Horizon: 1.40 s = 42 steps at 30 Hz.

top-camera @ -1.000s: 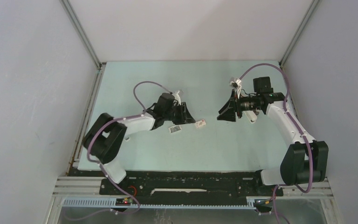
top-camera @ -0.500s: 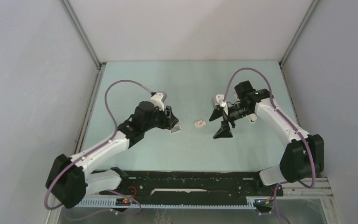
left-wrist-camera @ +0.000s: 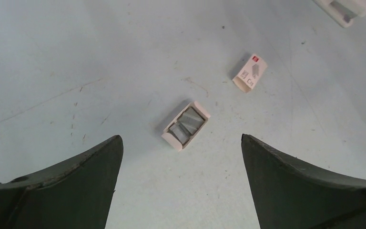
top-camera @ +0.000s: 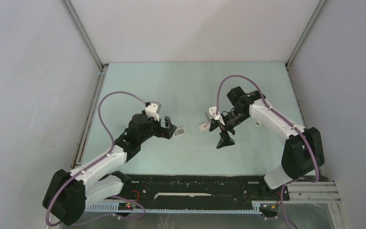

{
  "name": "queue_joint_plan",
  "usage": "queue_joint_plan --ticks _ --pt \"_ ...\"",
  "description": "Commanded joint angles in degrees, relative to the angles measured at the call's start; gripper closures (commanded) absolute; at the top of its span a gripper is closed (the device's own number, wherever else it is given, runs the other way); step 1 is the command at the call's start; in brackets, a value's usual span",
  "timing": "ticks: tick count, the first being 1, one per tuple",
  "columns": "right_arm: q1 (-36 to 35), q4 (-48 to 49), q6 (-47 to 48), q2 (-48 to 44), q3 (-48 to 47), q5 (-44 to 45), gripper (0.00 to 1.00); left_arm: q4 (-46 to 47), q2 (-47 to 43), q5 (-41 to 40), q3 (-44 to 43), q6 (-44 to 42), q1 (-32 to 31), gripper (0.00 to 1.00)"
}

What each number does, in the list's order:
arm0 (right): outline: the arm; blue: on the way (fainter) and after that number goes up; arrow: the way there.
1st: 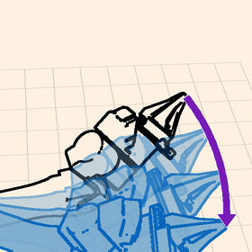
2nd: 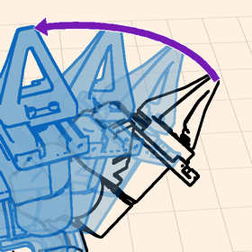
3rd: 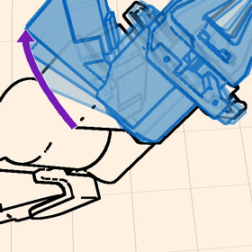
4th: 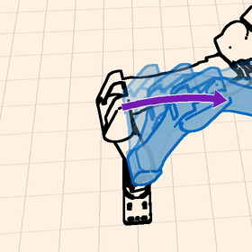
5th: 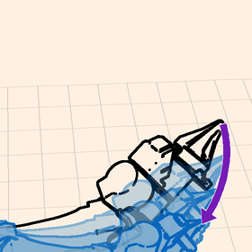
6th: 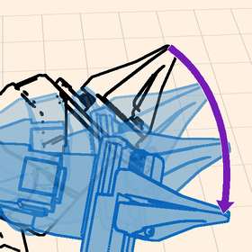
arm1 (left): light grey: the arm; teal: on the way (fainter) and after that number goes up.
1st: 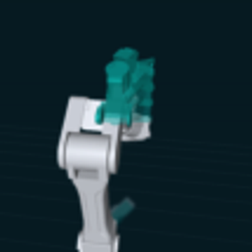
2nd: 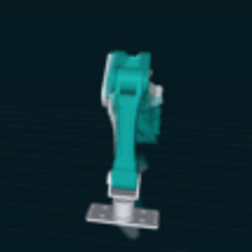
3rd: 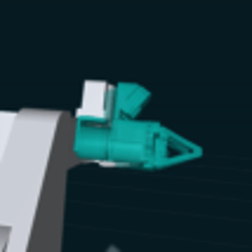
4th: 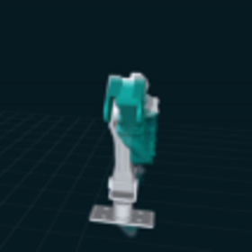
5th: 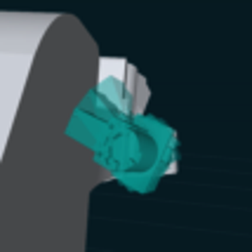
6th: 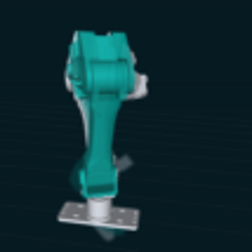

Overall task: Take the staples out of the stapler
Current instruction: Close the staple box at the center of the board.

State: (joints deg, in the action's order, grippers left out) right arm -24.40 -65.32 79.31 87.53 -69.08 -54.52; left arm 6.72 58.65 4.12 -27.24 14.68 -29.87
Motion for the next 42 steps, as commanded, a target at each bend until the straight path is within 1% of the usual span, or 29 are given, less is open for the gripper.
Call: queue_joint_plan --ticks 1,4,6,9,10,16,22,28,33,39,42 --pt "0.0 0.6 -1.3 0.6 -1.8 -0.5 0.0 13.3 -7.4 3.1 5.6 -4.7 -0.2 0.0" --pt "0.4 1.4 -2.3 0.3 -1.8 -0.4 0.0 21.0 -16.3 0.2 11.7 -9.1 -1.3 0.0" --pt "0.9 1.4 -2.0 0.4 -1.8 -1.2 0.0 22.3 -20.5 -1.4 14.4 -11.1 -1.3 0.0" --pt "1.2 1.3 -2.1 1.0 -1.8 -1.5 0.0 24.5 -21.9 -2.8 17.1 -9.6 -1.3 0.0" --pt "1.3 1.4 -2.1 1.2 -1.8 -1.4 0.0 26.2 -21.3 -2.8 17.9 -8.8 -1.3 0.0" --pt "1.9 1.9 -3.2 1.3 -1.8 -1.2 0.0 28.4 -14.0 -0.1 18.0 -8.7 -1.3 0.0" --pt "2.8 2.0 -3.5 1.6 -1.8 -2.2 0.0 30.3 -8.4 0.8 18.2 -12.3 -1.3 0.0" --pt "2.9 2.0 -3.8 1.9 -1.8 -2.2 0.0 33.2 -2.5 4.4 17.3 -13.5 -1.3 0.0" --pt "3.0 2.1 -4.0 2.1 -1.8 -2.1 0.0 39.3 2.5 4.2 18.0 -14.6 -1.3 0.0" --pt "3.2 2.2 -4.4 2.6 -1.8 -2.1 0.0 45.2 11.2 6.4 17.5 -18.9 -1.5 0.03" --pt "3.4 2.4 -4.6 2.7 -1.8 -2.1 0.0 49.0 15.2 5.0 17.5 -20.3 -1.8 0.03"
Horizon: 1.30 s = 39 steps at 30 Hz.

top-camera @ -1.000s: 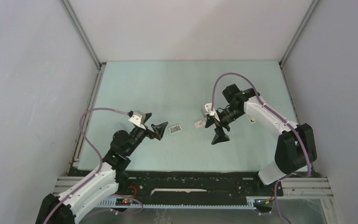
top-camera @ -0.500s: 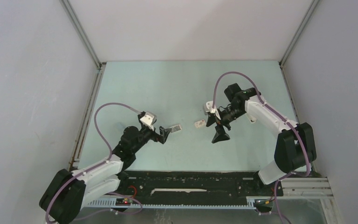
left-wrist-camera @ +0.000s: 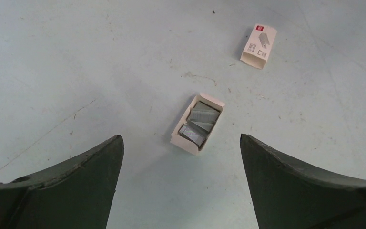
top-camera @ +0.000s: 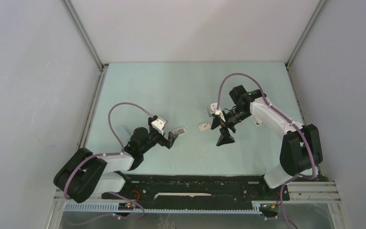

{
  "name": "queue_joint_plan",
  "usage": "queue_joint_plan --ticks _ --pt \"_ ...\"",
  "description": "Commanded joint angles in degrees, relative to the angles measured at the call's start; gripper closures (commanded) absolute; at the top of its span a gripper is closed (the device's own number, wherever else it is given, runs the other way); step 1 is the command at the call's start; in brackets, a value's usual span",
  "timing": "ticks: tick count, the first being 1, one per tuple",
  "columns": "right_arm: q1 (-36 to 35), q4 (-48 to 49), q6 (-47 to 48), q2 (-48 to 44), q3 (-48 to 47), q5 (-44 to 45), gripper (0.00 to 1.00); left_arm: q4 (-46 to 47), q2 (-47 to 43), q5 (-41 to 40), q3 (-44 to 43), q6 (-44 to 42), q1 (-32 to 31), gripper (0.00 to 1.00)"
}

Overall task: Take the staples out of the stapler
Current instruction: Close the staple box at the center of the board.

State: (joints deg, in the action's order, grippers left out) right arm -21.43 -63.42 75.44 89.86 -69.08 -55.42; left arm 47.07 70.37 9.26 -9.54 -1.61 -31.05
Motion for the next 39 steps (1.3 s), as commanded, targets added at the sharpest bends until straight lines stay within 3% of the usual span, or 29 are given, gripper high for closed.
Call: queue_joint_plan --ticks 1,13,39 --pt "0.5 0.6 -0.9 0.5 -1.8 -1.1 0.0 10.1 4.7 -0.3 -0.3 -4.5 -0.6 0.03" --pt "2.3 0.7 -1.4 0.6 -1.8 -2.0 0.0 11.3 12.7 4.9 -2.8 -8.4 -0.9 0.12" --pt "3.7 0.6 -2.2 -0.3 -1.8 -3.4 0.0 6.3 21.1 3.7 -8.4 -10.8 -2.3 0.34"
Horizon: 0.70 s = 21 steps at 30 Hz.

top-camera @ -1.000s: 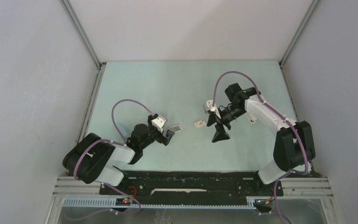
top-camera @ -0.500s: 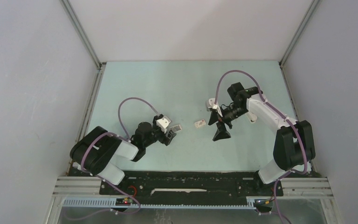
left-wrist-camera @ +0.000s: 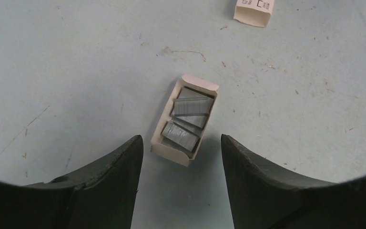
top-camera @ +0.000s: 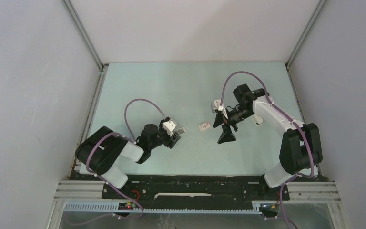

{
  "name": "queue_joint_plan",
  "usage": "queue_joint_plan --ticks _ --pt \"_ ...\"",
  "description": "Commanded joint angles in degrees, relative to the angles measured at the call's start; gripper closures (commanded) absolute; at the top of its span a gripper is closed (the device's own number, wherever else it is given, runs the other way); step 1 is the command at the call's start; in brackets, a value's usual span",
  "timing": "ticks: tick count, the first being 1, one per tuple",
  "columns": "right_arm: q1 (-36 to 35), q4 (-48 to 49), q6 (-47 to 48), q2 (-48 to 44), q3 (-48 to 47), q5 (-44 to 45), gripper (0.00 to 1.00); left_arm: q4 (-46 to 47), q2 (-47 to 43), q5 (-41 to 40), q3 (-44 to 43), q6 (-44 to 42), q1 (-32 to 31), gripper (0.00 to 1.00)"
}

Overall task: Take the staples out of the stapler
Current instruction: Close the staple box at the center of the board.

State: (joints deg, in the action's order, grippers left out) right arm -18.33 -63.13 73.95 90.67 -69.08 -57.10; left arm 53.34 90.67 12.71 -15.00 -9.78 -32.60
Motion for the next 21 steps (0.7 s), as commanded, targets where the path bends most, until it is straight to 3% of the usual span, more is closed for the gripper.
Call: queue_joint_plan --ticks 1,14,21 --pt "0.7 0.3 -0.8 -1.1 -1.8 -1.7 0.0 -0.2 1.0 0.1 -3.1 -2.9 -0.9 0.34" --pt "2.3 0.4 0.9 -0.4 -1.8 -0.3 0.0 -1.2 2.7 -1.3 -3.4 -6.4 -3.3 0.41" --pt "2.8 2.3 3.0 0.1 -1.8 2.6 0.0 -1.2 3.7 2.1 -3.5 -7.8 -3.4 0.48"
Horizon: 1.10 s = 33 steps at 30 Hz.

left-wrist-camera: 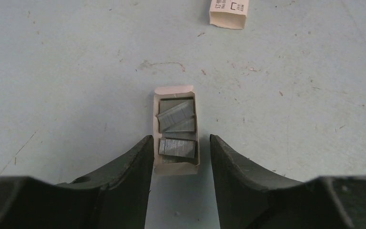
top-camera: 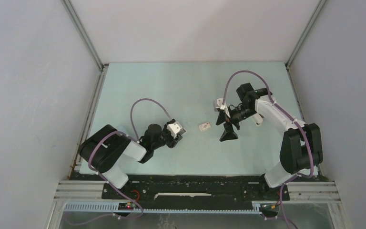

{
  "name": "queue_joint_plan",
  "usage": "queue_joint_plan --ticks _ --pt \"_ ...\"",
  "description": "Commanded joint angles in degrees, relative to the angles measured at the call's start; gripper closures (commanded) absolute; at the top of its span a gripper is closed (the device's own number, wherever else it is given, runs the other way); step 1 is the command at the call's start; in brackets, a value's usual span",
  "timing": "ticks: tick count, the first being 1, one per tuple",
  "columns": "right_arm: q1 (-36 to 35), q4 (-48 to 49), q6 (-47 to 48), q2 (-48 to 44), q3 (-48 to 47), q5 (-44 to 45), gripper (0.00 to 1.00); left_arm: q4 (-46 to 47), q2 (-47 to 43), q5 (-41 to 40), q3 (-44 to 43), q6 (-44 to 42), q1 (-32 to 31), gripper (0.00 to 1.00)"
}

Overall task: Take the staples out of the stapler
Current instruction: Close the staple box at the center of the board.

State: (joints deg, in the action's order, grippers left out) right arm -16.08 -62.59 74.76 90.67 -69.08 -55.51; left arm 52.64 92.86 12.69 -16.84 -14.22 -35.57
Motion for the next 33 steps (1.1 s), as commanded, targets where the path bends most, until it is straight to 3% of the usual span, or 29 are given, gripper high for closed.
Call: queue_joint_plan --ticks 1,13,22,33 --pt "0.6 1.9 2.3 0.1 -1.8 1.0 0.0 -0.5 1.6 2.2 -1.8 -3.4 -0.5 0.48" --pt "1.1 7.0 3.8 1.8 -1.8 3.4 0.0 -0.5 2.9 4.5 -2.4 -3.2 -1.3 0.51" --pt "0.0 13.5 11.9 5.2 -1.8 5.1 0.01 -0.5 4.1 6.6 -2.4 -3.2 -4.0 0.54" --pt "-4.5 16.4 14.5 13.5 -6.4 8.4 0.09 -0.5 5.7 5.8 -3.2 -2.6 -6.9 0.55"
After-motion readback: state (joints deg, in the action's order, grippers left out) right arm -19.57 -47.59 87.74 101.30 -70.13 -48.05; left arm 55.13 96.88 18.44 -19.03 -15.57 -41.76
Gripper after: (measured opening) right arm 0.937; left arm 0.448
